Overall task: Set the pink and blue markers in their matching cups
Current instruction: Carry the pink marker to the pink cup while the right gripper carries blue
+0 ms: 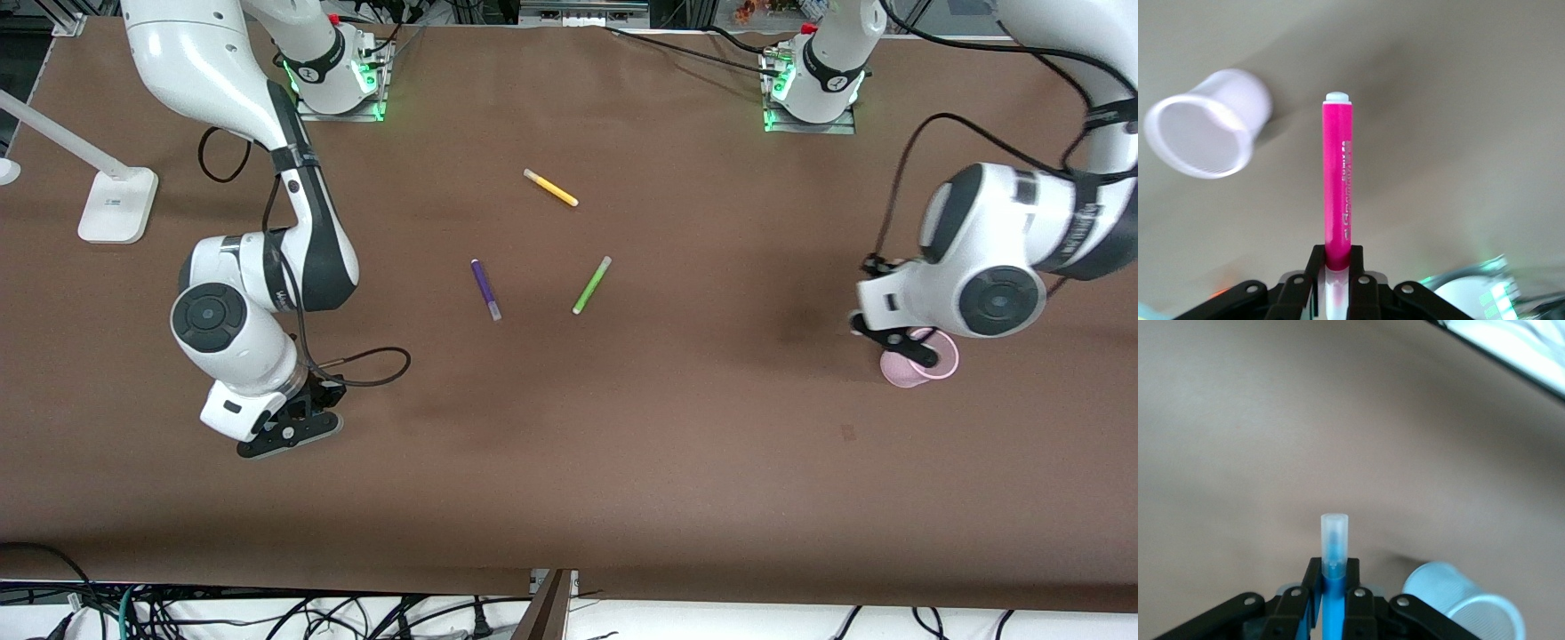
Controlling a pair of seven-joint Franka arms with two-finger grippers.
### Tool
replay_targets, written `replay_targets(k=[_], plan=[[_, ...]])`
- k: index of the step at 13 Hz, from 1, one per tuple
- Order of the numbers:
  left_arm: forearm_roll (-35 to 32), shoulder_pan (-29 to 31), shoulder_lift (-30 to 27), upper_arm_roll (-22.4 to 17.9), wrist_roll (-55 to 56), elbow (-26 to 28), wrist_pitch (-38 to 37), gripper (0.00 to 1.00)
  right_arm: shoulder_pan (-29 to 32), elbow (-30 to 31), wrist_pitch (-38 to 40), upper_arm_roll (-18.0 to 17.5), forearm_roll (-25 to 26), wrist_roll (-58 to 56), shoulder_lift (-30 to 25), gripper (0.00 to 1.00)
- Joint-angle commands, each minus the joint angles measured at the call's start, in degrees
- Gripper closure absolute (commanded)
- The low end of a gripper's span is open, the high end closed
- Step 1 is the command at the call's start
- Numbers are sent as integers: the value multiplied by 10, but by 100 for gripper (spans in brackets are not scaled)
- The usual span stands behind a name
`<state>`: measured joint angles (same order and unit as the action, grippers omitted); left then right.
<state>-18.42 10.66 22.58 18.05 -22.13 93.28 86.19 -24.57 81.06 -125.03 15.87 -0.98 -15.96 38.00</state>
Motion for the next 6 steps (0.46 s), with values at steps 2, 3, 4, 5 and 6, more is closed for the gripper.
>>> replay_targets(k=[2, 3, 4, 5, 6], plan=[[-129, 19, 65, 1, -137, -91, -51, 100, 32, 2, 1, 0, -68, -185, -13, 100], [-168, 19, 82, 1, -163, -99, -52, 100, 44, 2, 1, 0, -106, -242, -12, 100], [-191, 19, 95, 1, -185, -100, -51, 100, 57, 4, 1, -2, -128, -302, -10, 100], [-208, 19, 105, -5, -193, -102, -51, 100, 62, 4, 1, -3, -145, -357, -9, 100], [-223, 18, 115, -8, -194, -109, -50, 100, 69, 5, 1, -2, -151, -407, -9, 100]])
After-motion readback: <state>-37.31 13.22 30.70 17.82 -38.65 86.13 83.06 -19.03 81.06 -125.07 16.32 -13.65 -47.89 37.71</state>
